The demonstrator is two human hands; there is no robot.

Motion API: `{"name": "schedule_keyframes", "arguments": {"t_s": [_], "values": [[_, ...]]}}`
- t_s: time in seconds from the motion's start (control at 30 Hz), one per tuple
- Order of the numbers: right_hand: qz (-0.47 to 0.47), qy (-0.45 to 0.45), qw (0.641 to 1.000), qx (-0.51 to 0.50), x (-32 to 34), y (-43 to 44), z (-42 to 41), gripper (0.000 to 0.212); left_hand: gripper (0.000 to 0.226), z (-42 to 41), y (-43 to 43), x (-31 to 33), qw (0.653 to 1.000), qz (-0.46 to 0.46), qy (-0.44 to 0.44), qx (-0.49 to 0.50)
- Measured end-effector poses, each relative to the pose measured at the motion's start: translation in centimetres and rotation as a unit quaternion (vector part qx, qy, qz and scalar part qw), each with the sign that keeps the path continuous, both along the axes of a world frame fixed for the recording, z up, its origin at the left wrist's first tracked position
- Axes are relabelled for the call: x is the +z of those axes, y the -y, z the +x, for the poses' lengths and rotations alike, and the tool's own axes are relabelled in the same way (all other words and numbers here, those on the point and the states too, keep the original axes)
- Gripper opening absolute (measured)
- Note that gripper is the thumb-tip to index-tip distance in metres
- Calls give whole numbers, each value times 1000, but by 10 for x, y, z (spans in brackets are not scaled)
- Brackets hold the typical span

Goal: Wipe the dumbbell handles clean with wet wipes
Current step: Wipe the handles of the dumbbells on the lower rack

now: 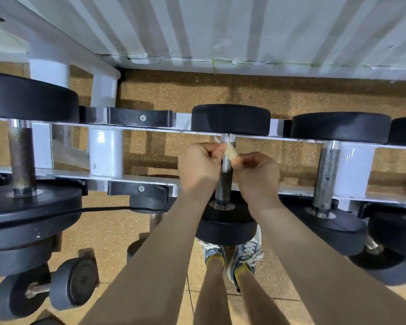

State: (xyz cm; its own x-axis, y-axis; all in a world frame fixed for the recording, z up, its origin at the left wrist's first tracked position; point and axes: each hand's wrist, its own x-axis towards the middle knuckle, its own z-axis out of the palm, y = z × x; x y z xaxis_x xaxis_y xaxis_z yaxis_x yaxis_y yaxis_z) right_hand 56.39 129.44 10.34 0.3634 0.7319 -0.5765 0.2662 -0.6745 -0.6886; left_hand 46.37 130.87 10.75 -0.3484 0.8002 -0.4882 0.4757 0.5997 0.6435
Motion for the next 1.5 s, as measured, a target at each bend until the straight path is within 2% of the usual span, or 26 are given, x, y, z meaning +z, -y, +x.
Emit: {"name": "schedule_keyframes", "arguments": {"t_s": [0.1, 0.2, 0.27, 0.37, 0.43, 0.53, 0.63, 0.67, 0.77, 0.83, 0.93, 1.03, 1.13, 1.23, 1.33, 1.43, 1.5], "values": [[-3, -10, 999, 42, 4, 6, 4, 16, 16, -12, 11, 5, 996, -15, -4, -91], [5, -63, 995, -71, 2, -7, -5, 5, 12, -11, 12, 6, 998, 26, 52, -27], [25, -53, 993, -99, -3, -13, -10, 3, 15, -6, 6, 5, 996, 52, 75, 17], [56, 12, 998, -17, -6, 1, -6, 13, 14, -9, 12, -4, 996, 62, 55, -40], [39, 50, 997, 51, -2, 19, 0, 17, 8, -14, 23, -4, 993, 45, -11, -109], [-55, 121, 975, 181, 6, 37, 6, 22, 15, -17, 36, 0, 958, -31, -127, -254], [-130, 164, 904, 373, 16, 42, 6, 23, 10, -19, 41, 11, 907, -121, -162, -370], [-139, 170, 882, 418, 18, 39, 6, 23, 11, -20, 41, 14, 892, -132, -171, -396], [-153, 166, 845, 485, 22, 34, 5, 23, 12, -14, 38, 18, 851, -113, -185, -478], [-134, 159, 848, 487, 28, 41, 11, 24, 16, -9, 39, 19, 836, -100, -185, -507], [-127, 130, 890, 418, 35, 51, 28, 26, 18, 2, 43, 22, 826, -102, -180, -524], [-154, 140, 883, 420, 33, 47, 42, 29, 13, 25, 40, 27, 807, -117, -173, -552], [-174, 116, 885, 416, 31, 41, 49, 40, 14, 34, 37, 25, 812, -121, -151, -551], [-152, 90, 887, 427, 29, 43, 57, 24, 23, 24, 52, 27, 836, -91, -144, -522], [-102, 75, 892, 433, 39, 52, 67, 14, 22, 28, 65, 37, 852, -75, -179, -487], [-61, 67, 900, 426, 54, 66, 87, 11, 11, 54, 74, 55, 898, -90, -135, -408], [-31, 54, 906, 418, 66, 72, 107, 12, 16, 72, 86, 66, 945, -90, -56, -308]]}}
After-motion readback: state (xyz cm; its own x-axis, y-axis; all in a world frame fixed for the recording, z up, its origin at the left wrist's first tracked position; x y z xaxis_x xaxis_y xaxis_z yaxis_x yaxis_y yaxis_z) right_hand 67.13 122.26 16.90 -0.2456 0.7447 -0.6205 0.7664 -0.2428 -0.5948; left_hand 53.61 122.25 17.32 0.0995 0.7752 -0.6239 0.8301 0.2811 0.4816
